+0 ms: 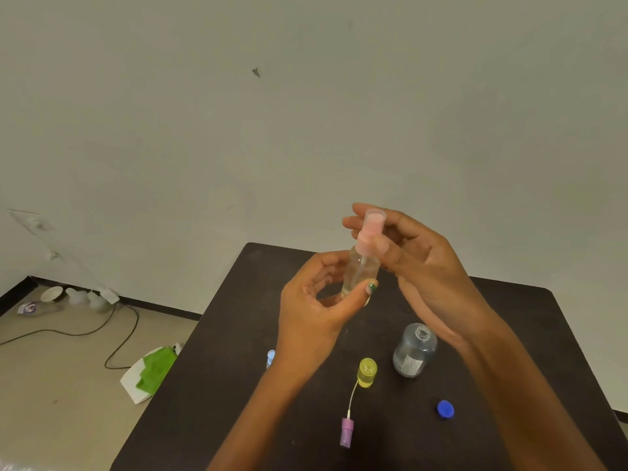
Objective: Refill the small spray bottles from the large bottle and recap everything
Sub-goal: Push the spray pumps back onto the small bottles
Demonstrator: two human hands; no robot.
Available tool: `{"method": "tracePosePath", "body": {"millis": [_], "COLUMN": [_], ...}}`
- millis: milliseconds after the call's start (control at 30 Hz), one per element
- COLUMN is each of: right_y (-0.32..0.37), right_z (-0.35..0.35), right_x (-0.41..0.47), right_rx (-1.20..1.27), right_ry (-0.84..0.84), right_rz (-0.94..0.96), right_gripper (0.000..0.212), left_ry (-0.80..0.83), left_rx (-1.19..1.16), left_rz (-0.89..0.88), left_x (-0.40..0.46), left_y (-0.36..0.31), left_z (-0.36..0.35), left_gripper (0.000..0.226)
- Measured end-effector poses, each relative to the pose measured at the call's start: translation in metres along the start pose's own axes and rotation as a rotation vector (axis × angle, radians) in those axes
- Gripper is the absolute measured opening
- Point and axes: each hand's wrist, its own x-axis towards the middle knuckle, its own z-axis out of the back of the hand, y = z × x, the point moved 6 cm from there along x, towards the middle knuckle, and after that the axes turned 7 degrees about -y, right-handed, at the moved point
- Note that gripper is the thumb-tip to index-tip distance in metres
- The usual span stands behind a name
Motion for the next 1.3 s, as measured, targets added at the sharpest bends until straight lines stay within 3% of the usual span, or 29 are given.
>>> {"method": "tracePosePath", "body": {"millis": [200, 400, 867, 1300], "right_y": [-0.001, 0.000, -0.013, -0.027], "right_z": [0.003, -0.001, 0.003, 0.004], "right_x": [0.001, 0.000, -0.001, 0.000], "right_rx": [0.031, -0.021, -0.077, -0.130], "right_ry": [-0.092, 0.021, -0.237, -0.329], "right_rz": [0.028, -0.013, 0.077, 0.109], "right_gripper": [0.024, 0.032, 0.023, 0.023], "left_ry": [0.025, 0.005, -0.088, -0.157], "left_rx": [-0.008, -0.002, 0.031, 0.010], "left_rz": [-0.006, -0.012, 0.007, 0.001], "left_x": [0.000, 0.001, -0.001, -0.003], "left_y": [-0.003, -0.001, 0.007, 0.015], "left_z": [-0.001, 0.000, 0.000, -0.002], "left_gripper": [0.028, 0.027, 0.030, 0.028]}}
